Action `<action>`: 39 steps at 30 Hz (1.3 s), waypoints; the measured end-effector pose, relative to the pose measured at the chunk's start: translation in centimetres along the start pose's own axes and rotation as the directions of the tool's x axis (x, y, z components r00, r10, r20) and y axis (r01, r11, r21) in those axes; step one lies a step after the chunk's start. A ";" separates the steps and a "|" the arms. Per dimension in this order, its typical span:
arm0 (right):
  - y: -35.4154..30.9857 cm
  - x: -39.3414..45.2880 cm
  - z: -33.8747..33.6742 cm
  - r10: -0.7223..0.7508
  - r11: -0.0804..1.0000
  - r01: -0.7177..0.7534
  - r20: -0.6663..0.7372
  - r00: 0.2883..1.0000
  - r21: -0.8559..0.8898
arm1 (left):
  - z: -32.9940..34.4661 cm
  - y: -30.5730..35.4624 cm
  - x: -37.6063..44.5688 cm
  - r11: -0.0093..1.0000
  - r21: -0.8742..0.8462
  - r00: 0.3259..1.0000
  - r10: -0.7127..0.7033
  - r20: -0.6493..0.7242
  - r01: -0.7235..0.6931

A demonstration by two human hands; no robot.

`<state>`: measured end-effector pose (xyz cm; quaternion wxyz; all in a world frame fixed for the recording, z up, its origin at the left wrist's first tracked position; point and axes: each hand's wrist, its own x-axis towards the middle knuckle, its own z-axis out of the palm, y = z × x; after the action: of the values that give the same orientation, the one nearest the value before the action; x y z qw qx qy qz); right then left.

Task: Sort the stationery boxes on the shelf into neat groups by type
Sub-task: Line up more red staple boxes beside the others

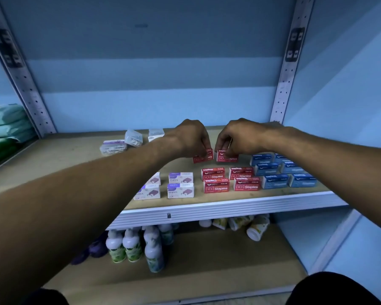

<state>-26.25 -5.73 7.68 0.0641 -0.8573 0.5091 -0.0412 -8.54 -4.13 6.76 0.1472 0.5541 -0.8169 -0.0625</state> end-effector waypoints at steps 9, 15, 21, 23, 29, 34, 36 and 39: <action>1.9 -1.5 0.6 0.051 0.997 -0.052 0.007 0.999 0.062 | 1.2 1.7 0.3 0.999 0.025 0.999 0.027 0.042 -0.028; 2.2 -1.4 1.3 0.056 0.996 -0.058 0.027 0.998 0.073 | 2.1 1.7 0.0 0.999 0.022 0.998 0.032 0.058 -0.034; 2.1 -1.3 0.7 0.072 0.996 -0.074 0.036 0.997 0.049 | 1.7 1.2 -0.1 1.000 -0.021 0.999 0.020 0.034 -0.020; 1.8 -1.4 0.1 0.070 0.997 -0.071 0.022 0.997 0.026 | 1.1 0.7 -0.3 1.000 -0.030 1.000 0.004 0.024 -0.003; 0.8 -0.6 -1.2 0.035 0.998 -0.036 -0.023 0.999 -0.041 | -0.8 -2.0 -1.3 0.997 -0.057 0.999 -0.050 -0.004 0.049; -0.4 0.7 -1.5 0.026 0.997 -0.027 -0.012 1.000 -0.070 | -2.4 -5.8 -2.9 0.995 -0.020 0.994 -0.098 -0.046 0.097; -1.0 1.4 -1.3 0.023 0.997 -0.023 -0.006 1.000 -0.079 | -2.7 -7.6 -3.4 0.993 0.008 0.991 -0.120 -0.052 0.121; -2.1 2.9 -0.9 0.018 0.996 -0.018 0.006 1.000 -0.093 | -3.0 -10.4 -4.2 0.981 0.050 0.981 -0.186 -0.062 0.189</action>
<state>-23.16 -7.38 8.95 0.0265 -0.8549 0.5180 -0.0140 3.06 -3.99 6.15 0.1483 0.6342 -0.7579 -0.0375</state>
